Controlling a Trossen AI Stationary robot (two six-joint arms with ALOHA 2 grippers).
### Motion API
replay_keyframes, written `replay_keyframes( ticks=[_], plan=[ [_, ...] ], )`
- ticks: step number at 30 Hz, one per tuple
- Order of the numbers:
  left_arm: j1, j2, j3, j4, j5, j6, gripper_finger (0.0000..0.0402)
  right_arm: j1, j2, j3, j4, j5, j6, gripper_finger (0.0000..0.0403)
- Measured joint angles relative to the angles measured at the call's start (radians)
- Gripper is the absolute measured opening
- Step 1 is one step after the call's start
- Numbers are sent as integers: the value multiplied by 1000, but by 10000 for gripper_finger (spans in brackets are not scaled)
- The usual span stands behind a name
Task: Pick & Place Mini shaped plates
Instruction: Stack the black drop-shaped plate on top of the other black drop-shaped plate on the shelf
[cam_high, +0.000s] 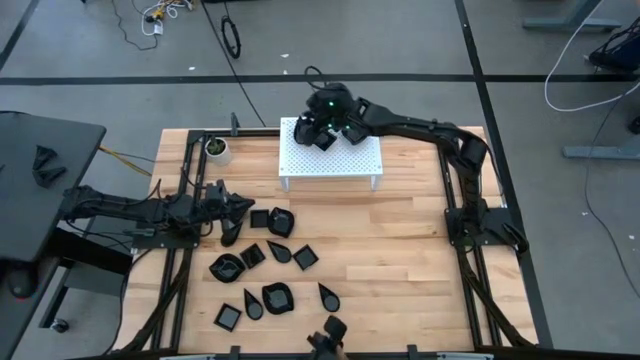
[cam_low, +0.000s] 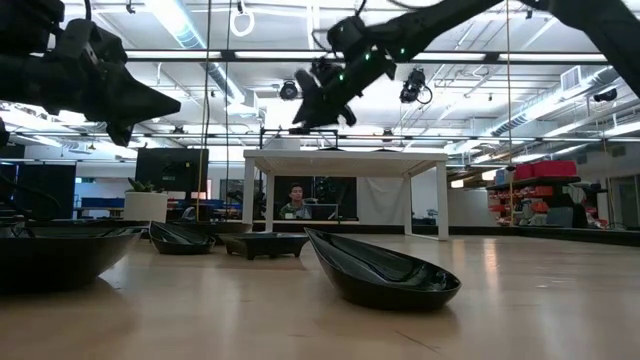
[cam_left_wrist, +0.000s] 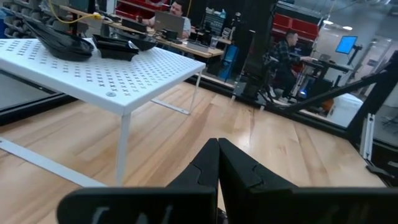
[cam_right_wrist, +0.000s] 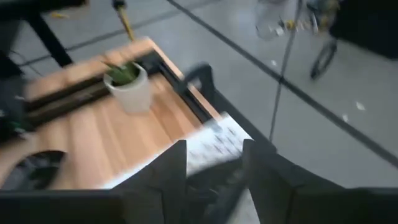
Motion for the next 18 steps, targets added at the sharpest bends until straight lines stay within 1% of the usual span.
replay_keyframes(
  ticks=[4,7,10,12,15,17,18],
  plan=[
    [0,0,0,0,1,0,7,33,-13,0,-12,-2,-9,154],
    [0,0,0,-1,0,0,7,44,-11,0,-59,16,8,134],
    [0,0,0,-1,0,0,7,39,-4,0,-104,97,17,100],
    [0,0,0,0,0,0,7,33,6,-3,-94,139,28,71],
    [0,0,0,-1,0,0,7,19,14,-5,-95,145,29,22],
    [0,0,0,-1,0,0,7,12,22,-4,-98,144,27,7],
    [0,0,0,0,0,0,7,7,27,-5,-107,141,28,8]
  ],
)
